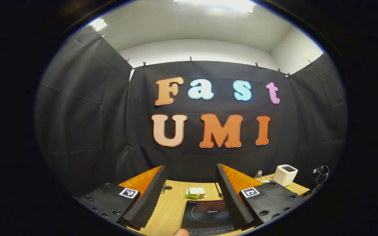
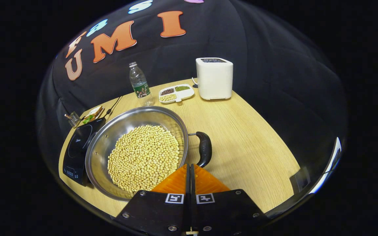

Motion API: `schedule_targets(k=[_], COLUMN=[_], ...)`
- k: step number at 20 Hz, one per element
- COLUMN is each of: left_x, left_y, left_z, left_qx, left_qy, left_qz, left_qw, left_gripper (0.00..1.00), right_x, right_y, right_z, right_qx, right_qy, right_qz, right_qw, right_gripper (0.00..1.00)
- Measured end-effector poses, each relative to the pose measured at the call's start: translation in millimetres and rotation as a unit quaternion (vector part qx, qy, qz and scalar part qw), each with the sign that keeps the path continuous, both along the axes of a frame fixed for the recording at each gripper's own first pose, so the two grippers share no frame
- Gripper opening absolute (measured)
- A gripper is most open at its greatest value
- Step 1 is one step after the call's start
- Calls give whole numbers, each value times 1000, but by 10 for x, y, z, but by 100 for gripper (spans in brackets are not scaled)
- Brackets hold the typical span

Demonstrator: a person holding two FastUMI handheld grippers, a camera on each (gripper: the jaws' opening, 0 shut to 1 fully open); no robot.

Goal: First push the handle of the pot to place it horizontally, then grasp the pot with both hands and set it on the induction cooktop.

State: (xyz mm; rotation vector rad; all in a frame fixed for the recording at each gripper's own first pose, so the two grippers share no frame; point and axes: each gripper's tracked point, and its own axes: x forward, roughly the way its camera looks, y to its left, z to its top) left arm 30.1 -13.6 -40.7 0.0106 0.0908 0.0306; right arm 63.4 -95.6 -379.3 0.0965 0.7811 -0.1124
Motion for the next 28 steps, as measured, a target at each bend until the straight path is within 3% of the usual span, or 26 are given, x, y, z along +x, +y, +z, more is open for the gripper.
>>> schedule_targets(k=[6,13,22,28], left_x=[99,325,445,498], left_y=[-131,-564,-1368,-1978], left_z=[-182,-886,-2264,-3011], left_qx=[-4,-24,-46,-47], left_qy=[18,90,222,274], left_qz=[-8,-43,-92,-123], left_qw=[1000,995,970,953], left_gripper=[99,98,97,98], right_x=[127,242,314,418], right_y=[-63,-87,-126,-159], right_z=[-11,-22,-21,280], right_qx=[2,1,10,-4], right_qy=[-4,-5,-8,-54], right_qz=[-1,6,6,-2], right_qw=[1000,1000,1000,999], right_gripper=[0,0,0,0])
